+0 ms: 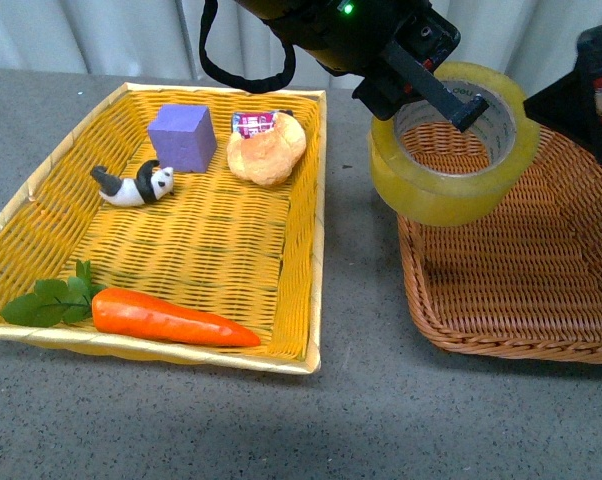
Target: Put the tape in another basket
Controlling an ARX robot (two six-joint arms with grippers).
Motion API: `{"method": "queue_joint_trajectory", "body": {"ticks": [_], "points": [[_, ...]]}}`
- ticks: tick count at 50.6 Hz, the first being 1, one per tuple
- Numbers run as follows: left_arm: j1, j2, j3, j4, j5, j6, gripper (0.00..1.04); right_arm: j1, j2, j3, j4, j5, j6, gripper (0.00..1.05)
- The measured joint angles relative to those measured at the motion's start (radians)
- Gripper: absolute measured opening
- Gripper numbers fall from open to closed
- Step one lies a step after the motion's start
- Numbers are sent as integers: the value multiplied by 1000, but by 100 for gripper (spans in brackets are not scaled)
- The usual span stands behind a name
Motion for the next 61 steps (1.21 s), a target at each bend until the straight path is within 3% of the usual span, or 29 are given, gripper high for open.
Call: {"method": "queue_joint_trajectory", "body": {"ticks": [25,34,47,55,57,61], "points": [[0,0,0,0,-1,3,15,35,156,97,-8,38,82,95],[0,0,0,0,0,3,15,46,157,97,-6,45,108,67],[-3,0,0,0,3,-6,15,64,157,101,-14,43,152,18],[-5,0,1,0,0,-14,14,64,162,101,-17,47,160,16],[-9,-1,11,-32,-50,-12,14,63,169,102,-14,48,163,15],[-11,-7,14,-42,-101,-14,28,56,190,109,-8,62,162,15]]}}
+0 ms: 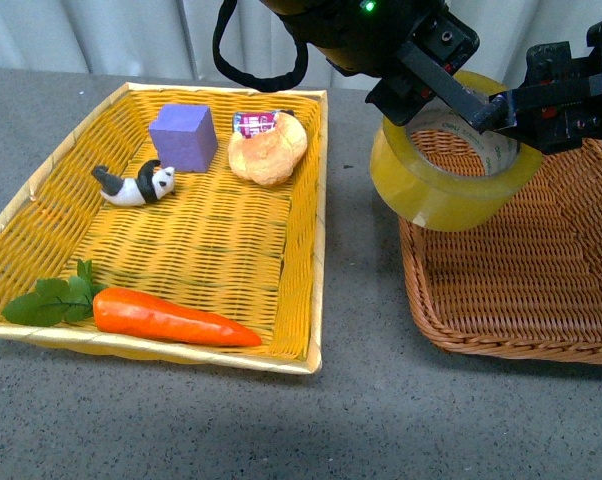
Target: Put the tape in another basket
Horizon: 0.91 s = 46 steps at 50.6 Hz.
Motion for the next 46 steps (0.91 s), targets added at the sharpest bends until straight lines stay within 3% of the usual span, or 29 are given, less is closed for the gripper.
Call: {"method": "queue_joint_trajectory", "body": {"ticks": [9,13,20,34,44,46], "points": [[36,-41,-46,80,-46,-21,60,-49,70,29,-16,97,-14,15],[56,-57,-64,111,-56,-43,70,-67,98,42,-24,109,-11,15],[114,-86,-138,202,-114,-131,99,-93,162,64,-24,119,-5,15],[208,-96,-222,285,-247,-254,98,-113,256,63,-2,166,46,15],[226,-97,-249,367,-283,-299,98,-122,277,47,34,174,56,15],[228,-98,-252,375,-291,-307,98,-122,277,46,35,173,58,20]]}}
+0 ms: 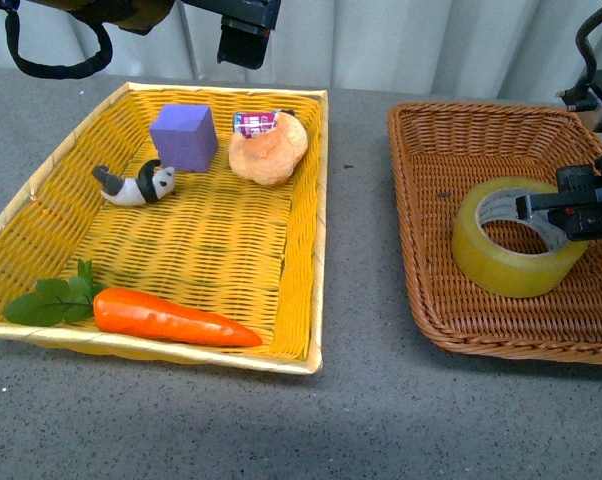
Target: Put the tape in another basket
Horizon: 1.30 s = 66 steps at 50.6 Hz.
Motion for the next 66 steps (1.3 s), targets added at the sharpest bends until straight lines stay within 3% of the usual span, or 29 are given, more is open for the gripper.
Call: {"method": "queue_joint_trajectory", "body": {"ticks": [10,20,22,26,29,31,35,41,52,55,66], "points": [[2,-19,-27,42,-48,-29,98,-6,-5,-11,38,6,19,52],[13,-104,-123,176,-275,-93,98,-27,-166,-114,163,42,37,95],[12,-116,-137,190,-323,-109,98,-32,-197,-134,182,29,38,98],[11,-124,-147,200,-358,-123,98,-35,-223,-145,193,23,38,95],[11,-124,-150,201,-363,-129,98,-46,-200,-205,407,-19,42,88],[23,-125,-177,272,-279,-129,93,-49,-177,-272,626,-35,43,81],[46,-151,-275,456,-101,-130,81,-50,-169,-399,916,-38,43,68],[81,-237,-434,575,-17,-133,61,-58,-260,-514,1119,-35,43,49],[147,-433,-682,624,44,-141,16,-58,-474,-691,1093,-37,43,4],[162,-489,-743,624,57,-146,4,-58,-576,-721,1001,-37,43,1],[203,-677,-902,605,103,-145,4,-58,-840,-833,869,-37,43,1]]}}
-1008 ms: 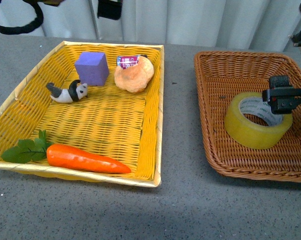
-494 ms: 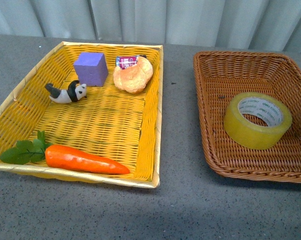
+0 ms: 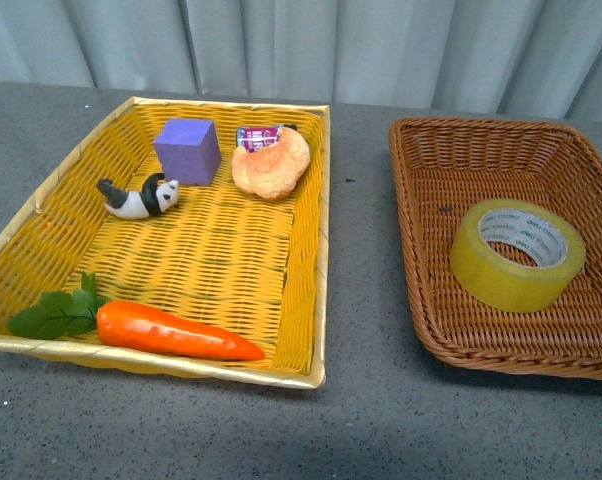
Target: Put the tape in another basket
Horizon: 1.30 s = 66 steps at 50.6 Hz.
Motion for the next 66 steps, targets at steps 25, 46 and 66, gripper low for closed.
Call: {"method": "queue_joint_trajectory", "body": {"ticks": [25,46,66], "points": [[73,-347,-142,-210,73,0,4,0,-399,-89,-304,0,0,1],[73,-641,-156,-467,73,0,4,0,-670,-99,-548,0,0,1],[73,-880,-156,-694,73,0,4,0,-878,-99,-750,-1,0,1]]}}
